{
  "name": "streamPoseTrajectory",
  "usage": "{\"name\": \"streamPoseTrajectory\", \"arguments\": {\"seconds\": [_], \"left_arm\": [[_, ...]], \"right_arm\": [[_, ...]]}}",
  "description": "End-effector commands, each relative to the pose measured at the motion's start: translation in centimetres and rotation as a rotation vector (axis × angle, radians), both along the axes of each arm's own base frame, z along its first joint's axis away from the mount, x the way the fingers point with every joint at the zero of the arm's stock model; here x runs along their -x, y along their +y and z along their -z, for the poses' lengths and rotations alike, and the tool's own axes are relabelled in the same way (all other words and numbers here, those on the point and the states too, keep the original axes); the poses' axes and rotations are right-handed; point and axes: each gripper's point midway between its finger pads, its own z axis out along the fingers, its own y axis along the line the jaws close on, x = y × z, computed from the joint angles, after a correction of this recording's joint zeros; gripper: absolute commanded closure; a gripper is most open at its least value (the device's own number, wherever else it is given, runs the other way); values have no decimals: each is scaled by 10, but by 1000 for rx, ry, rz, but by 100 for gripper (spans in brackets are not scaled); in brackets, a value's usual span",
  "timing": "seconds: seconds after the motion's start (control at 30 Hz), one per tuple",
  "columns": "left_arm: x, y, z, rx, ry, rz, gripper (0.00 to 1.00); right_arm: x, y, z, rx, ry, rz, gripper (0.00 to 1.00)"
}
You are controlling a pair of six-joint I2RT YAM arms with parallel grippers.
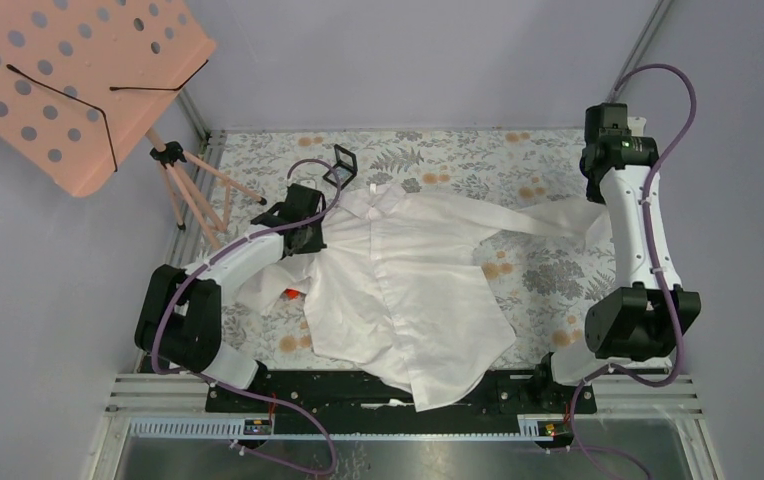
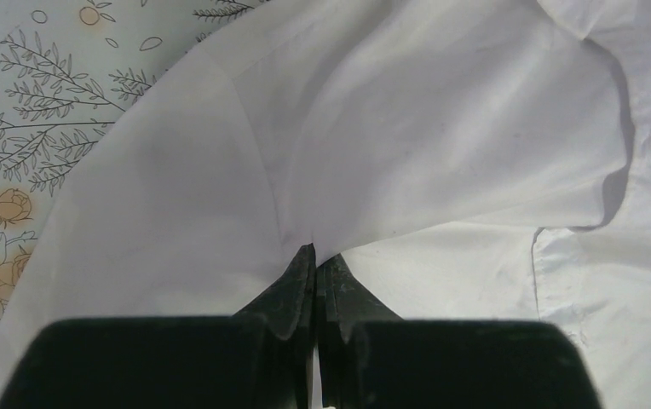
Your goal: Pin the brooch onto the clothing
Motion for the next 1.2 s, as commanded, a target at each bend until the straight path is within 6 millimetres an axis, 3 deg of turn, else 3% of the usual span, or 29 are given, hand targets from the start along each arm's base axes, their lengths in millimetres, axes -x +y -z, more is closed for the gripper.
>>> {"name": "streamPoseTrajectory", "arguments": {"seconds": [0.0, 0.1, 0.13, 0.2, 0.27, 0.33, 0.43, 0.5, 0.6, 0.77, 0.87, 1.0, 1.17], "left_arm": [[-12, 5, -18, 43, -80, -45, 100], [-13, 5, -19, 48, -83, -47, 100], [-13, 5, -20, 48, -85, -46, 100], [-14, 4, -21, 50, -86, -40, 100], [-13, 2, -22, 53, -82, -31, 100], [-13, 2, -26, 55, -87, -27, 89], [-13, 1, -40, 69, -121, -20, 55], [-16, -2, -52, 85, -151, -14, 41], [-25, -13, -74, 122, -200, 7, 28], [-46, -47, -91, 159, -226, 71, 20], [-64, -72, -89, 179, -215, 115, 17], [-93, -104, -90, 228, -236, 159, 15], [-132, -132, -76, 268, -213, 148, 15]], "right_arm": [[14, -24, 23, 9, 127, 73, 100], [4, -34, 57, -93, 193, 106, 100], [-2, -38, 65, -104, 209, 120, 92], [-15, -44, 82, -112, 248, 131, 66], [-25, -44, 92, -131, 283, 124, 51], [-30, -36, 98, -177, 294, 101, 37], [-41, -12, 101, -258, 213, 5, 19], [-50, 18, 110, -369, 164, -101, 15], [-63, 61, 122, -519, 135, -208, 13], [-86, 112, 141, -602, 174, -304, 13], [-95, 135, 158, -634, 202, -336, 13], [-100, 141, 176, -665, 211, -300, 13], [-99, 141, 197, -675, 245, -259, 13]]}}
